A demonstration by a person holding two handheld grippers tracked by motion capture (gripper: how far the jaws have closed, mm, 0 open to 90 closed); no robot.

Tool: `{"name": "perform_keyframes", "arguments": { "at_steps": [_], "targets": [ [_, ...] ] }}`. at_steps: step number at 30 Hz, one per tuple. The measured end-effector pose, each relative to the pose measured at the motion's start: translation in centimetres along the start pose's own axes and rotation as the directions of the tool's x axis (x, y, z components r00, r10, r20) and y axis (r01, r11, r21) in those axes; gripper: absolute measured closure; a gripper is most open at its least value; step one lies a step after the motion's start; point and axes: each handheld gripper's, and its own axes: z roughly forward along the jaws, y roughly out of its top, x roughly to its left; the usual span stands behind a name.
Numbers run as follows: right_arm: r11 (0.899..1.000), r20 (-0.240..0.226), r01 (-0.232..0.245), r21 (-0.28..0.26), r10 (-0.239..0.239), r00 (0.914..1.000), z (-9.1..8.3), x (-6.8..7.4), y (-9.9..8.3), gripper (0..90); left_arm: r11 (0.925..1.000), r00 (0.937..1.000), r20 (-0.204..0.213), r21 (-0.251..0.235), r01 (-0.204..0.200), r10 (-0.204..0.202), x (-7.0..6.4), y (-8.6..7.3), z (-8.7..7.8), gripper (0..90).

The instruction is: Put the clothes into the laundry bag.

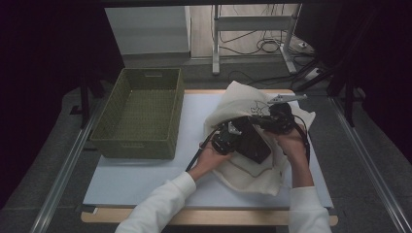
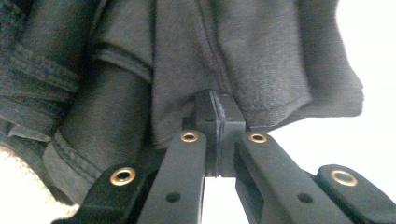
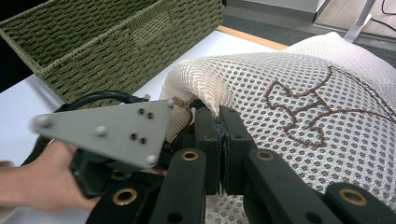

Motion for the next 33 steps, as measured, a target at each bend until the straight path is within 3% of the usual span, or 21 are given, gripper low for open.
{"name": "perform_keyframes", "arguments": {
  "at_steps": [5,10,11,12,13,14,15,16,17,18,21,26,33],
  "targets": [
    [1.000,0.002,0.003,0.003,-0.003,1.0000,0.1,0.0,0.0,87.7,0.9991,0.9976,0.065,-0.039,-0.018,0.020,-1.7,0.3,-0.7,90.0],
    [1.000,0.003,0.003,0.003,-0.003,1.0000,0.0,0.0,0.0,87.7,0.9974,0.9931,0.105,-0.056,-0.046,0.052,-3.2,0.6,-0.7,90.0],
    [1.000,0.004,0.003,0.002,-0.003,1.0000,0.0,0.0,0.0,87.7,0.9965,0.9889,0.137,-0.069,-0.048,0.057,-3.6,0.6,-0.7,90.0],
    [1.000,0.004,0.003,0.002,-0.003,1.0000,0.0,0.0,0.0,87.7,0.9965,0.9889,0.137,-0.069,-0.048,0.057,-3.6,0.6,-0.7,90.0],
    [1.000,0.002,-0.001,0.003,0.001,1.0000,0.0,-0.1,-0.1,87.6,0.9958,0.9810,0.187,-0.084,-0.036,0.051,-4.1,0.7,-0.7,90.0],
    [1.000,0.002,-0.001,0.003,0.001,1.0000,0.0,-0.1,-0.1,87.6,0.9958,0.9810,0.187,-0.084,-0.036,0.051,-4.1,0.7,-0.7,90.0],
    [1.000,0.005,-0.001,0.004,0.001,1.0000,0.1,-0.1,-0.1,87.6,0.9946,0.9820,0.168,-0.074,-0.074,0.085,-4.7,0.7,-0.4,90.0],
    [1.000,0.005,-0.001,0.004,0.001,1.0000,0.1,-0.1,-0.1,87.6,0.9946,0.9820,0.168,-0.074,-0.074,0.085,-4.7,0.7,-0.4,90.0],
    [1.000,0.005,0.000,0.004,0.000,1.0000,0.1,-0.1,-0.1,87.6,0.9933,0.9831,0.146,-0.049,-0.105,0.111,-5.0,0.7,0.3,90.0],
    [1.000,0.005,0.002,0.004,-0.002,1.0000,0.1,-0.1,-0.1,87.6,0.9944,0.9845,0.142,-0.041,-0.098,0.103,-5.1,0.7,0.8,90.0],
    [1.000,0.006,0.004,0.005,-0.004,1.0000,0.1,0.0,-0.1,87.6,0.9903,0.9876,0.076,0.008,-0.139,0.138,-4.7,0.7,2.2,90.0],
    [1.000,0.005,0.005,0.005,-0.005,1.0000,0.1,0.0,-0.1,87.5,0.9938,0.9928,0.050,0.015,-0.110,0.109,-3.8,0.7,3.4,90.0],
    [1.000,0.009,0.004,0.001,-0.004,0.9999,0.0,0.0,0.0,87.6,0.9920,0.9921,-0.002,0.017,-0.125,0.125,-3.6,1.1,3.9,90.0]
  ]
}}
